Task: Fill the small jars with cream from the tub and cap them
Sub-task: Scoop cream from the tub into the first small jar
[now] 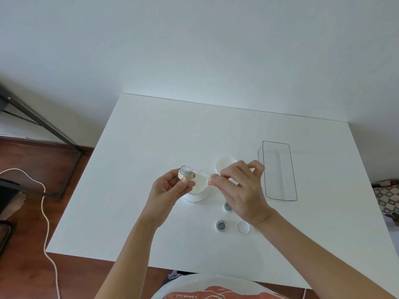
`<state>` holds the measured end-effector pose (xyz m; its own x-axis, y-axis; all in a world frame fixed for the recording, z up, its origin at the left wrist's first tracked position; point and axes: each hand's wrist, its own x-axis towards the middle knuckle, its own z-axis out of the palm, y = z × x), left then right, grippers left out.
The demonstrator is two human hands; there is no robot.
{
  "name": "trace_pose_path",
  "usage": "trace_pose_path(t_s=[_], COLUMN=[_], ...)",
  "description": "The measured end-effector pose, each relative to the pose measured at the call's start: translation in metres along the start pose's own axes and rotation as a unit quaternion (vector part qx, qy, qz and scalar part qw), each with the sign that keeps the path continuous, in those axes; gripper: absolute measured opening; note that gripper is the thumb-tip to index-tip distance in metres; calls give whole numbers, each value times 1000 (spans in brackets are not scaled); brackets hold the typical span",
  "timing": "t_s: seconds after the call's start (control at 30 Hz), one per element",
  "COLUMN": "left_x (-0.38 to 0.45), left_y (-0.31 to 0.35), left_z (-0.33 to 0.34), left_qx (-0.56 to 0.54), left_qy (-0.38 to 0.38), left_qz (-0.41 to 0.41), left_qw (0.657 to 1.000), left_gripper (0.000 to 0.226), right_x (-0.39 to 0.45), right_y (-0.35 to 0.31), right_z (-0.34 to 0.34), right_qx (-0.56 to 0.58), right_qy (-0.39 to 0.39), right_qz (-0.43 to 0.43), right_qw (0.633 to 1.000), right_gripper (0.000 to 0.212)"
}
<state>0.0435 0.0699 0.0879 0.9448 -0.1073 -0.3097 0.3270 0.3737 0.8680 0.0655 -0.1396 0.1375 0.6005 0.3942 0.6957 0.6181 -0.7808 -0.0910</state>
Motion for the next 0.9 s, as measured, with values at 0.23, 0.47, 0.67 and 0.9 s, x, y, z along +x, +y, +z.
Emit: trace_pose_path(t_s=[0.23, 0.47, 0.67, 0.9], left_x=[0, 0, -1, -1], left_y=[1, 2, 5, 6], left_z=[0, 0, 3, 4], left_qx=[-12, 17, 30, 37], left_qy=[4, -6, 2, -13], left_qz=[2, 22, 43, 43], left_qw=[1000, 1000, 999, 998], left_gripper=[27, 40, 39, 39], right_x=[-2, 19, 30, 36], right_y=[4, -11, -11, -9], right_z=[-5, -15, -17, -16], right_qx=[24, 168, 215, 228], right_qy=[23, -39, -126, -159], right_qz=[30, 325, 461, 476], right_qw=[999, 930, 851, 834], right_gripper=[14, 23, 27, 29])
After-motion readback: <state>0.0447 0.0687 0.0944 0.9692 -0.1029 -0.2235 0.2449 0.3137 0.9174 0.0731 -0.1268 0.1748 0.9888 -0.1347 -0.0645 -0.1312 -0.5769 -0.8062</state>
